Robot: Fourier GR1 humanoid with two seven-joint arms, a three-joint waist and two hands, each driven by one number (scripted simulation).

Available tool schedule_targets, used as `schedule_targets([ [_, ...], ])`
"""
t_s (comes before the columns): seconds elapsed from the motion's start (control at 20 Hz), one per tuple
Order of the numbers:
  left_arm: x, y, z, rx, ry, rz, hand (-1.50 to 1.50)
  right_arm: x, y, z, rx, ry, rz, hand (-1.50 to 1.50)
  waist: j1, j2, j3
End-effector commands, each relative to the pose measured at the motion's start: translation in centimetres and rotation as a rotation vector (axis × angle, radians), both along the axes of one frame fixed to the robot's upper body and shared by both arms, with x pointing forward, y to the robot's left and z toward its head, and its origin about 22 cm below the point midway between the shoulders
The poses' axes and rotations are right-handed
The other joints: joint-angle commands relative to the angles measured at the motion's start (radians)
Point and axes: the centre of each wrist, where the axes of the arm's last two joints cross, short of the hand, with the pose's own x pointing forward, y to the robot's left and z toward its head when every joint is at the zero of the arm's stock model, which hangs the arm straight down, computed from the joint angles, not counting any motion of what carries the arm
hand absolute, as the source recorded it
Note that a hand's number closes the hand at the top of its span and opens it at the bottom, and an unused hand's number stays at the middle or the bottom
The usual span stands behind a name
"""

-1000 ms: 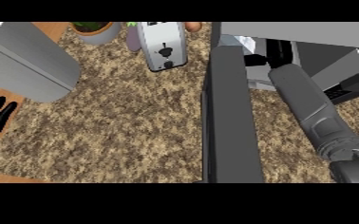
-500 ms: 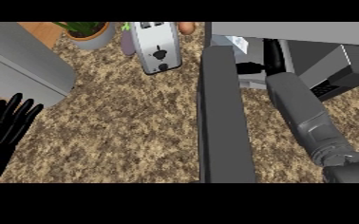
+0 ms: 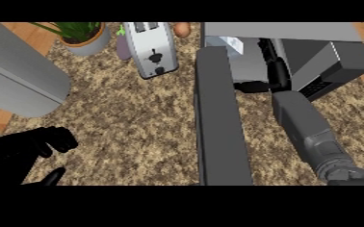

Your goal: Pick up the milk, place it into the microwave and close the microwave

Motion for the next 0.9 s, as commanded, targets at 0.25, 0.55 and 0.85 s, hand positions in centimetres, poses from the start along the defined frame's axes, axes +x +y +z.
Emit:
schedule_targets([
  [0.25,0.7,-2.0,0.4,0.020,0.074,-0.072,1.50,-4.8,-1.5,-5.6,0.158,0.064,0.110,-1.50,-0.039,-0.019,-0.002],
  [0.55,1.3,-6.6,0.5,0.026,0.097,-0.120,1.50,-7.8,0.2,-8.5,0.167,0.070,0.111,-1.50,-0.058,-0.026,-0.004],
  [0.85,1.6,-9.3,-0.7,0.090,0.079,-0.168,1.50,-11.7,-5.7,-9.5,0.177,0.088,0.069,-1.50,-0.083,-0.034,-0.006],
])
